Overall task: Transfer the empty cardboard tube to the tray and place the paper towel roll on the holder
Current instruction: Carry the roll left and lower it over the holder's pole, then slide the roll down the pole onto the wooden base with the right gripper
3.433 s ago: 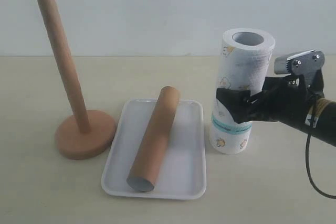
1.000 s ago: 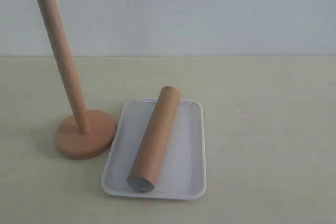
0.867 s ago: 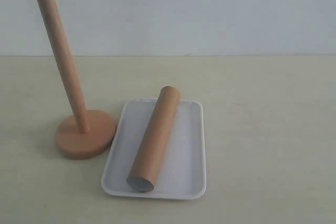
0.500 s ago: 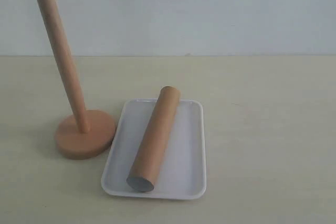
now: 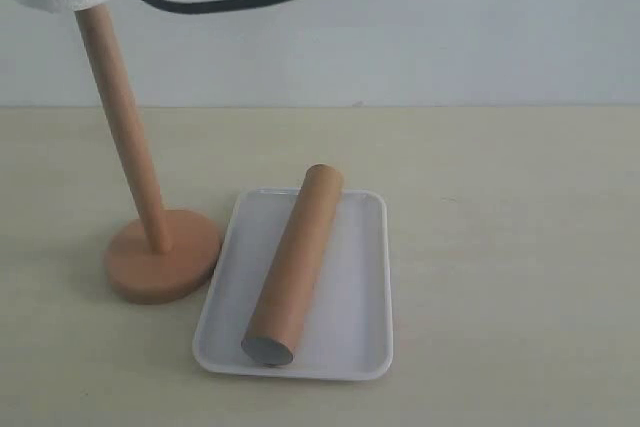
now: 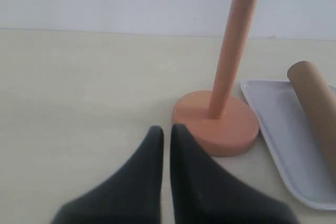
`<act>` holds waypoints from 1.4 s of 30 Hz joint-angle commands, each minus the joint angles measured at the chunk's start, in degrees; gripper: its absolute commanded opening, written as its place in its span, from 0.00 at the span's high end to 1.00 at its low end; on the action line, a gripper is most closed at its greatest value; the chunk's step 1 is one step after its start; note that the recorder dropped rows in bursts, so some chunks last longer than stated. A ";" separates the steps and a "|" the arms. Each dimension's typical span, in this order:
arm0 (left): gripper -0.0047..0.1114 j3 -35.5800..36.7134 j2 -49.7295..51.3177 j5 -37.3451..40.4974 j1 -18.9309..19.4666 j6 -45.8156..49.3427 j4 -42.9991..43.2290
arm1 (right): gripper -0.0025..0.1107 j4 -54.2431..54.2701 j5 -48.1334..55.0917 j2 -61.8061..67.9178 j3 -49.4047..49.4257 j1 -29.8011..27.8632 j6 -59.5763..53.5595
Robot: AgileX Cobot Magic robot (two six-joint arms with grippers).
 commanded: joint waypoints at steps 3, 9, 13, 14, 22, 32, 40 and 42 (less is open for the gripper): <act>0.92 0.21 -0.23 -0.16 -0.29 -0.43 0.14 | 0.98 0.12 1.37 1.21 -0.89 0.01 -0.37; 0.92 0.21 -0.23 -0.16 -0.29 -0.43 0.14 | 0.98 0.12 4.24 3.14 -0.89 0.01 -0.37; 0.92 0.21 -0.23 -0.16 -0.29 -0.43 0.14 | 0.98 0.40 5.29 4.68 -0.89 0.01 -0.37; 0.92 0.21 -0.23 -0.16 -0.29 -0.43 0.14 | 0.98 0.53 5.29 5.10 -0.89 0.01 -0.37; 0.92 0.21 -0.23 -0.16 -0.29 -0.43 0.14 | 0.98 0.65 1.71 10.88 -0.66 0.01 0.99; 0.92 0.21 -0.23 -0.16 -0.29 -0.43 0.26 | 0.98 1.19 -1.93 17.75 0.48 0.01 1.41; 0.92 0.21 -0.23 -0.16 -0.29 -0.43 0.26 | 0.98 1.19 -3.74 17.87 4.43 0.01 1.41; 0.92 0.21 -0.23 -0.16 -0.29 -0.43 0.26 | 0.98 1.19 -5.07 17.87 5.65 -0.19 1.41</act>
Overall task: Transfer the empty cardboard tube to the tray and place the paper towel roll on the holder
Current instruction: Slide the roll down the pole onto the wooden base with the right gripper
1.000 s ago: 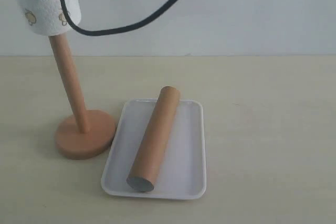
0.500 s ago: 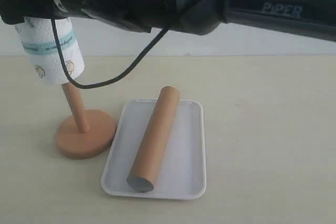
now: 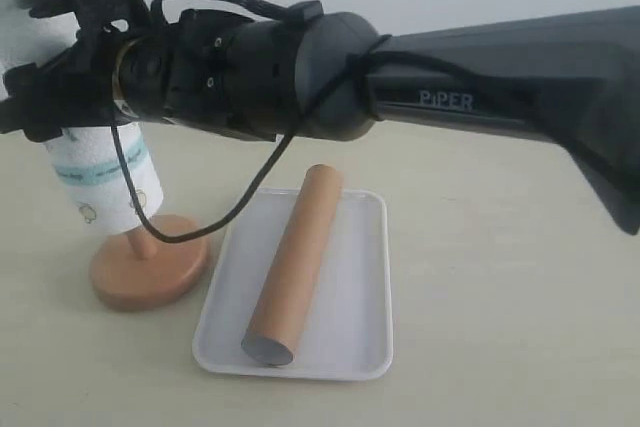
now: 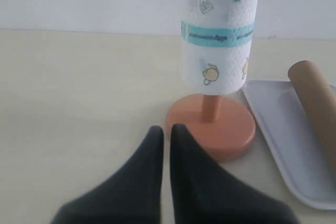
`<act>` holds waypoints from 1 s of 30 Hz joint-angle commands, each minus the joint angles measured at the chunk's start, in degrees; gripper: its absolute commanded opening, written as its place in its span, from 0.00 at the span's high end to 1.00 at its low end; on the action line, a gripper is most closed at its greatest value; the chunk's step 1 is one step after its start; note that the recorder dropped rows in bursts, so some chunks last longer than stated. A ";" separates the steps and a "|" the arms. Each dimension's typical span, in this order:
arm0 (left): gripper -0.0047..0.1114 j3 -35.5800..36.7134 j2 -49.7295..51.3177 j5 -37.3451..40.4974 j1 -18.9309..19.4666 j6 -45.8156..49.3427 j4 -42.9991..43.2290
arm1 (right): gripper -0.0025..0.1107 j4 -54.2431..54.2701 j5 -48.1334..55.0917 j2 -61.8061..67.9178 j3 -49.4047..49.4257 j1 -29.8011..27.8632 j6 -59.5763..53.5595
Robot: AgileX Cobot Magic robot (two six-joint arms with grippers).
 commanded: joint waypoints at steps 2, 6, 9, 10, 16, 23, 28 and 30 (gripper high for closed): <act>0.92 0.21 -0.23 -0.16 -0.29 -0.43 0.04 | 0.98 0.56 -3.13 -0.70 2.57 -0.35 0.03; 0.92 0.21 -0.23 -0.16 -0.29 -0.43 0.04 | 0.98 0.55 -3.33 -0.70 4.45 -0.77 -0.23; 0.92 0.21 -0.23 -0.16 -0.29 -0.43 0.04 | 0.98 0.55 -3.36 -0.70 5.64 -0.95 -0.23; 0.92 0.21 -0.23 -0.16 -0.29 -0.43 0.04 | 0.98 0.55 -2.81 -0.70 6.65 -0.95 -2.18; 0.92 0.21 -0.23 -0.16 -0.29 -0.43 0.04 | 0.98 0.36 -3.40 -0.70 10.19 -2.71 -2.34; 0.92 0.21 -0.23 -0.16 -0.29 -0.43 0.04 | 0.98 0.46 -6.39 -0.70 14.09 -5.65 -2.57; 0.92 0.21 -0.23 -0.16 -0.29 -0.43 0.04 | 0.98 0.34 -4.43 -0.83 14.09 -5.55 -4.05; 0.92 0.21 -0.23 -0.16 -0.29 -0.43 0.04 | 0.93 0.34 -4.30 -0.83 14.09 -5.55 -5.05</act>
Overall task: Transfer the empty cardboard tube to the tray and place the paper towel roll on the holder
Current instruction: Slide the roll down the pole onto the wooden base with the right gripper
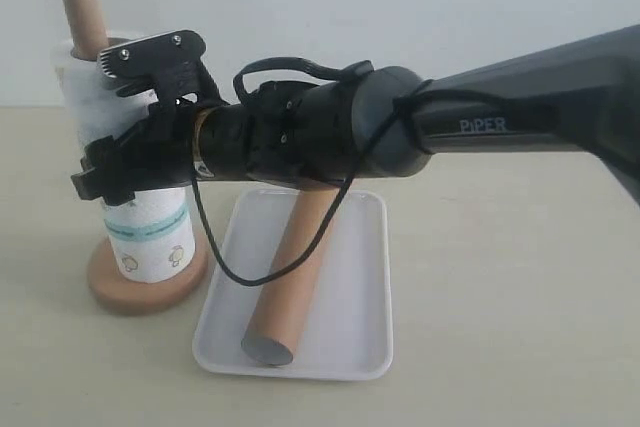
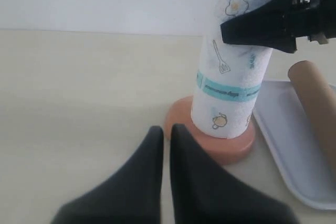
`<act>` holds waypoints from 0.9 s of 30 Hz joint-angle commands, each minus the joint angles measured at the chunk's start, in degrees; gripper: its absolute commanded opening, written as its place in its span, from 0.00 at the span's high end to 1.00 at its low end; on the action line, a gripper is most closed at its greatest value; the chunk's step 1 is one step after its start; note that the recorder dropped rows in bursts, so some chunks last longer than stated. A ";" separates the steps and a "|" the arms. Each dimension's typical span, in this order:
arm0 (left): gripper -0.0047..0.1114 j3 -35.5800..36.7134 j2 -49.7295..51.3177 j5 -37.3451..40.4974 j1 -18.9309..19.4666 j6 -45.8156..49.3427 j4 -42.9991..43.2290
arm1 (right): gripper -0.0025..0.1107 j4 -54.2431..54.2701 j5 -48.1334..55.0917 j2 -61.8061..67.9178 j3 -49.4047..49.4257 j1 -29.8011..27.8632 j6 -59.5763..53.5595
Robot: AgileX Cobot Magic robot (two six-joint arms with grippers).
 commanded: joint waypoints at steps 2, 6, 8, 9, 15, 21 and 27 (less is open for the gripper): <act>0.92 0.21 -0.23 -0.16 -0.29 -0.43 0.04 | 0.83 -0.80 5.17 -0.29 0.88 -0.79 -3.60; 0.92 0.21 -0.23 -0.16 -0.29 -0.43 0.04 | 0.48 -0.80 6.09 -0.29 0.88 -0.79 -3.72; 0.92 0.21 -0.23 -0.16 -0.29 -0.43 0.04 | 0.25 -0.69 7.11 -0.29 0.88 -0.79 -3.62; 0.92 0.21 -0.23 -0.16 -0.29 -0.43 0.04 | 0.14 -0.69 7.96 -0.29 0.88 -0.79 -3.62; 0.92 0.21 -0.23 -0.16 -0.29 -0.43 0.04 | 0.06 -0.69 9.66 -0.84 0.88 -0.79 -3.62; 0.92 0.21 -0.23 -0.16 -0.29 -0.43 0.04 | 0.06 -0.58 9.92 -5.54 0.88 -0.79 -2.89; 0.92 0.21 -0.23 -0.16 -0.29 -0.43 0.04 | 0.06 0.31 10.64 -11.93 0.88 -0.56 -2.46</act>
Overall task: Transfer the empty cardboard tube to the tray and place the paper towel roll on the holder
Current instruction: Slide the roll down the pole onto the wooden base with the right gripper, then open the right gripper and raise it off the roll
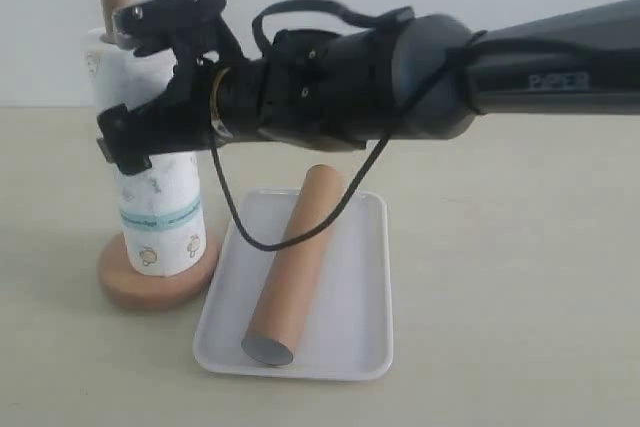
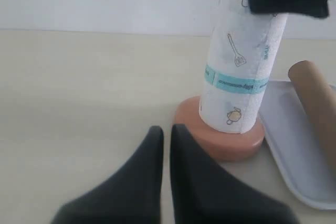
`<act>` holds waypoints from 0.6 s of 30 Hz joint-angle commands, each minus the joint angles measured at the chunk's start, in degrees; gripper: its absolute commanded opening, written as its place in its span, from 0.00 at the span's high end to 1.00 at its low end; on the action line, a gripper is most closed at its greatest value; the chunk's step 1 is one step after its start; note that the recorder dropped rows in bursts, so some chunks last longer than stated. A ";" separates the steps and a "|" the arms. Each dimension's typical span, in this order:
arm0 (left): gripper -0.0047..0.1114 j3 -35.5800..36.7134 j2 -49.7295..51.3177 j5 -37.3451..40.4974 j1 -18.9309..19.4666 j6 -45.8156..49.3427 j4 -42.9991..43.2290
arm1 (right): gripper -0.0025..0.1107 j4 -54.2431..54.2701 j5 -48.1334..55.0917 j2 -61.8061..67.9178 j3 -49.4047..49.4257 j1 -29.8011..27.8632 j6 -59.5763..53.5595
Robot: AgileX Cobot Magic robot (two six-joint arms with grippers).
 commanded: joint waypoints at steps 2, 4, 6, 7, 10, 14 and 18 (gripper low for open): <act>0.92 0.21 -0.23 -0.16 -0.29 -0.43 0.04 | 0.06 0.97 1.46 -6.73 -0.01 0.11 0.02; 0.92 0.21 -0.23 -0.16 -0.29 -0.43 0.04 | 0.06 0.97 1.74 -8.51 -0.01 0.61 -0.22; 0.92 0.21 -0.23 -0.16 -0.29 -0.43 0.04 | 0.06 0.97 1.74 -9.80 -0.01 1.26 -0.22; 0.92 0.21 -0.23 -0.16 -0.29 -0.43 0.04 | 0.06 0.73 1.74 -10.35 -0.01 1.61 -0.36; 0.92 0.21 -0.23 -0.16 -0.29 -0.43 0.04 | 0.06 0.28 2.24 -12.16 -0.01 2.93 -0.47; 0.92 0.21 -0.23 -0.16 -0.29 -0.43 0.04 | 0.06 0.18 3.30 -15.18 -0.01 4.19 -1.93; 0.92 0.21 -0.23 -0.16 -0.29 -0.43 0.04 | 0.06 0.17 5.69 -19.08 -0.01 4.34 -2.44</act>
